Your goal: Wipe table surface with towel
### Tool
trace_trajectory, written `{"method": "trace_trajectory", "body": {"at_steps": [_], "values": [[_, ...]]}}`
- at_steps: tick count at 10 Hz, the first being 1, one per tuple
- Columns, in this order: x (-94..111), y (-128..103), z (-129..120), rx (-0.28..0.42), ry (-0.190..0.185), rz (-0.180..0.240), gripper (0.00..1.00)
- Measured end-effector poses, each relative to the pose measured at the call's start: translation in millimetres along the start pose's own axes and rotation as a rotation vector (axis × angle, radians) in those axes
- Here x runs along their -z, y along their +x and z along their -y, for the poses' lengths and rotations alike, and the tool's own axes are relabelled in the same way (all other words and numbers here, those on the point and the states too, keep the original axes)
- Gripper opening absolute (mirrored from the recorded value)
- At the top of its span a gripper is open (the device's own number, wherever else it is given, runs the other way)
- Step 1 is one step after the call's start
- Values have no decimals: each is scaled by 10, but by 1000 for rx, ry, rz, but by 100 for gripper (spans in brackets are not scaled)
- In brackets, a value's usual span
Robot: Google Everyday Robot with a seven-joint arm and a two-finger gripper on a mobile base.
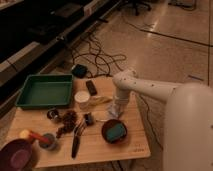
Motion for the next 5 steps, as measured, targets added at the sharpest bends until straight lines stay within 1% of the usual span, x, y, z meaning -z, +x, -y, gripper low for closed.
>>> {"method": "trace_trajectory", "body": {"at_steps": [1,2,3,4,5], "values": [[4,65,-125,-16,-25,-1,0],[0,148,-314,-42,-53,1,0],[11,200,-522,-61,-85,-6,0],[16,214,-648,-82,-100,-7,0],[34,312,-791,-107,-125,-25,0]]}}
